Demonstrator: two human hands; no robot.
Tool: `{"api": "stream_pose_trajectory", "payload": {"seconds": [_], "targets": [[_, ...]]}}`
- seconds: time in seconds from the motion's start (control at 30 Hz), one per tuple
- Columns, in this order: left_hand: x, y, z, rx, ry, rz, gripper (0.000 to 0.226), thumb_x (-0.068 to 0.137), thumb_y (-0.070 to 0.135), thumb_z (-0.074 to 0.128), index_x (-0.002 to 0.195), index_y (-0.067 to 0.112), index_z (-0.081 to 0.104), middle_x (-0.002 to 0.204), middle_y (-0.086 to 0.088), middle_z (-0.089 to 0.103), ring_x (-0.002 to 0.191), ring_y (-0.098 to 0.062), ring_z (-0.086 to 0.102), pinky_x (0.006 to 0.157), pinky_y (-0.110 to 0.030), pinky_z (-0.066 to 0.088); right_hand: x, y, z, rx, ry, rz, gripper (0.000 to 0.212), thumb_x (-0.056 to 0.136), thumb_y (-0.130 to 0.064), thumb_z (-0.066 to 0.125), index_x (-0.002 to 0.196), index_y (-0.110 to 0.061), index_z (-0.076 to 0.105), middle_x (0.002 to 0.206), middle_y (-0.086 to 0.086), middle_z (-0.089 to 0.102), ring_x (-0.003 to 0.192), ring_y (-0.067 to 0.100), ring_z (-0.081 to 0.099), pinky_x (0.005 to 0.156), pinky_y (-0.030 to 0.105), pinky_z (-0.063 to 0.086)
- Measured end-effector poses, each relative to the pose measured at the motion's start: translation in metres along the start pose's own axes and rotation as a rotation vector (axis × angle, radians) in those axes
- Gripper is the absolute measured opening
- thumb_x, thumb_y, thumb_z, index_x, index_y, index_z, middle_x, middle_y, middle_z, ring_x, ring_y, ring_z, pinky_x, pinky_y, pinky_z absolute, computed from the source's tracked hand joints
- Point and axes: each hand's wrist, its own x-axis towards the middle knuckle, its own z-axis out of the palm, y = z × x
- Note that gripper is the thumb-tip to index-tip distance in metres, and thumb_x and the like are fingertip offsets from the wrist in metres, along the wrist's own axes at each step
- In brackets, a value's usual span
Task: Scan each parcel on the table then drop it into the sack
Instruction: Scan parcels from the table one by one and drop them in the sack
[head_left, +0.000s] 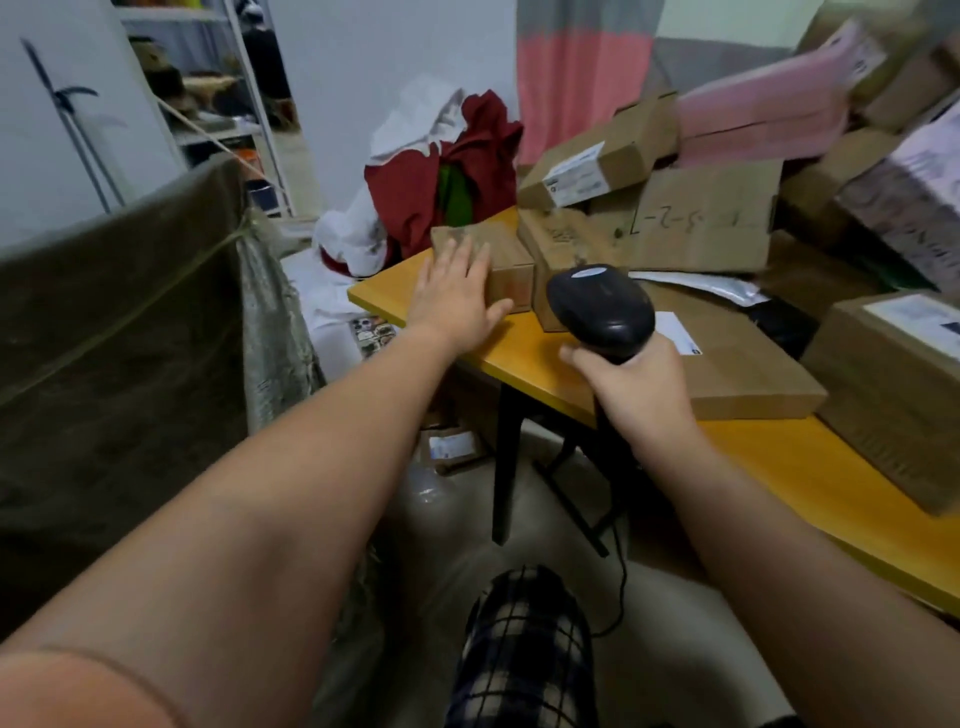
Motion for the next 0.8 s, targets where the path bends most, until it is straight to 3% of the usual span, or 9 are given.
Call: {"api": "stream_pose_trajectory", "payload": {"seconds": [0.07,0.13,0.2,0.27,0.4,0.57,0.63,0.7,0.8], "targets": [[0.004,-0.002,0.0,0.06,-0.026,0.002,0.085,0.089,0.068,0.04,0.152,0.017,0.018,0.153,-0.01,0.028,0.142,-0.028,0.023,0.114,-0.046,0.02,-0.002,0.004,0.003,0.032,-0.017,0.005,0.049,0.075,-0.023,0.08,0.12,-0.019,0.062,0.109,-0.009,0.063,0.106,0.009,0.055,0.09,0.023,0.042],[-0.005,-0.001,-0.005,0.162,0.014,0.019,0.095,0.076,0.081,0.042,0.147,0.018,0.03,0.142,-0.009,0.038,0.131,-0.029,0.034,0.102,-0.045,0.03,-0.006,0.012,0.004,0.075,-0.047,-0.002,0.043,0.076,-0.018,0.08,0.114,-0.024,0.061,0.098,-0.019,0.06,0.096,0.0,0.055,0.078,0.007,0.04],[-0.019,-0.002,-0.01,0.227,0.047,0.053,0.103,0.064,0.087,0.044,0.14,0.018,0.038,0.136,-0.008,0.041,0.126,-0.029,0.037,0.095,-0.043,0.031,-0.01,0.019,0.003,0.074,-0.048,-0.001,0.041,0.076,-0.016,0.08,0.106,-0.031,0.057,0.09,-0.027,0.055,0.085,-0.008,0.052,0.068,0.0,0.036],[-0.029,-0.004,-0.012,0.226,0.038,0.103,0.111,0.055,0.088,0.048,0.137,0.015,0.04,0.139,-0.009,0.042,0.13,-0.028,0.035,0.103,-0.044,0.027,-0.014,0.025,0.002,0.06,-0.03,-0.006,0.039,0.076,-0.016,0.08,0.098,-0.034,0.054,0.085,-0.029,0.052,0.079,-0.013,0.052,0.064,0.001,0.037],[-0.04,-0.006,-0.015,0.25,-0.006,0.154,0.099,0.063,0.062,0.075,0.137,0.01,0.033,0.145,-0.009,0.04,0.135,-0.027,0.034,0.112,-0.043,0.023,-0.02,0.026,0.004,0.017,-0.011,-0.045,0.04,0.076,-0.017,0.08,0.086,-0.04,0.049,0.079,-0.029,0.051,0.073,-0.018,0.051,0.062,0.003,0.038],[-0.066,-0.009,-0.011,0.426,0.111,0.219,0.08,0.054,0.029,0.087,0.123,0.005,0.054,0.12,-0.015,0.061,0.103,-0.033,0.061,0.08,-0.042,0.048,-0.022,0.022,0.0,0.04,-0.029,-0.05,0.037,0.078,-0.015,0.078,0.089,-0.037,0.05,0.078,-0.026,0.052,0.071,-0.016,0.05,0.061,0.002,0.037],[-0.067,-0.01,-0.019,0.379,0.147,0.263,0.078,0.053,0.027,0.086,0.122,0.004,0.056,0.117,-0.015,0.062,0.1,-0.034,0.062,0.077,-0.041,0.049,-0.023,0.02,0.0,0.049,-0.042,-0.057,0.037,0.078,-0.014,0.078,0.088,-0.036,0.051,0.078,-0.026,0.052,0.072,-0.014,0.05,0.063,0.002,0.038],[-0.07,-0.009,-0.027,0.23,0.196,0.256,0.079,0.067,0.032,0.08,0.134,0.007,0.045,0.127,-0.013,0.054,0.111,-0.03,0.055,0.087,-0.041,0.045,-0.024,0.018,-0.001,0.093,-0.043,-0.044,0.036,0.077,-0.012,0.079,0.092,-0.035,0.054,0.083,-0.026,0.055,0.078,-0.01,0.054,0.068,0.004,0.04],[-0.089,0.0,-0.043,-0.435,0.299,0.038,0.074,0.077,0.028,0.076,0.138,0.013,0.038,0.124,-0.003,0.044,0.11,-0.013,0.042,0.092,-0.028,0.038,-0.033,0.019,-0.008,0.176,-0.014,-0.062,0.042,0.075,-0.008,0.08,0.106,-0.027,0.061,0.095,-0.022,0.061,0.094,-0.006,0.059,0.079,0.008,0.042]]}}
